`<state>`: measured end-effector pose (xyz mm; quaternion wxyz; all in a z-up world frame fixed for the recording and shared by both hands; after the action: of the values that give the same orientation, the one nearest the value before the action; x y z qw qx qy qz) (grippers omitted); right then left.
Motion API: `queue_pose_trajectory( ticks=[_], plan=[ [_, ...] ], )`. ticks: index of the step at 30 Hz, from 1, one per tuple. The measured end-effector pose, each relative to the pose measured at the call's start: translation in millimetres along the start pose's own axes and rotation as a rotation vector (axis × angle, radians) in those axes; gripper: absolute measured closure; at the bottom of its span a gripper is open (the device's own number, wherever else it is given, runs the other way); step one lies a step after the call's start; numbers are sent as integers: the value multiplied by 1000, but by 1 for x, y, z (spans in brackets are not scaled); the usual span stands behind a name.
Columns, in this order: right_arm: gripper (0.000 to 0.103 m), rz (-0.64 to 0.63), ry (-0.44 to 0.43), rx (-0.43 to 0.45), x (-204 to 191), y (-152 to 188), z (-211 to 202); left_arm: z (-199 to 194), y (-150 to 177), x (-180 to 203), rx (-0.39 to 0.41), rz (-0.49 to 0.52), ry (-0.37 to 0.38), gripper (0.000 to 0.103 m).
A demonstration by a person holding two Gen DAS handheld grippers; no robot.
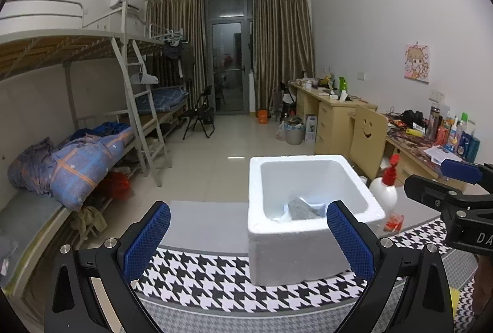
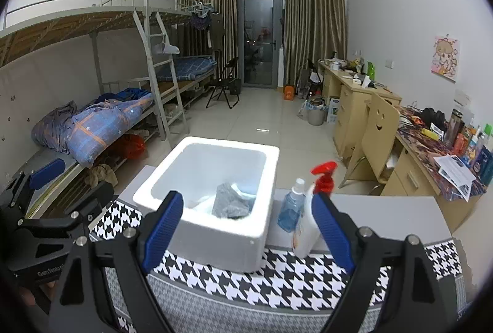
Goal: Organize soft objects
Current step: 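Withdraw both tools from the foam box back toward the yellow sponge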
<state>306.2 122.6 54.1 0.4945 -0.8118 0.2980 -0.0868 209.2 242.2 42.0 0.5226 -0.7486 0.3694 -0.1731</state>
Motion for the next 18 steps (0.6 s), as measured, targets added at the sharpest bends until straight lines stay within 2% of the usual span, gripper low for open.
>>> queue_pose_trajectory(
  ticks=[18],
  plan=[
    [14,-1,23,51,-1,28,-52,-58,13,14,50,12,58,1]
  ],
)
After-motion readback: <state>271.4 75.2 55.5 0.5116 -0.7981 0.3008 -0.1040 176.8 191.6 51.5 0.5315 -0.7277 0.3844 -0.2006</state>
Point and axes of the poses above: each gripper's, at about its wrist camera, not at the fingertips, and z roughly the way its jaws point, x to its right, y to its underside, the point moved 8 cm from there along z, roughly the way its jaws point, and after that the axes turned 15 degrees about -y, right-handed, at the moved point
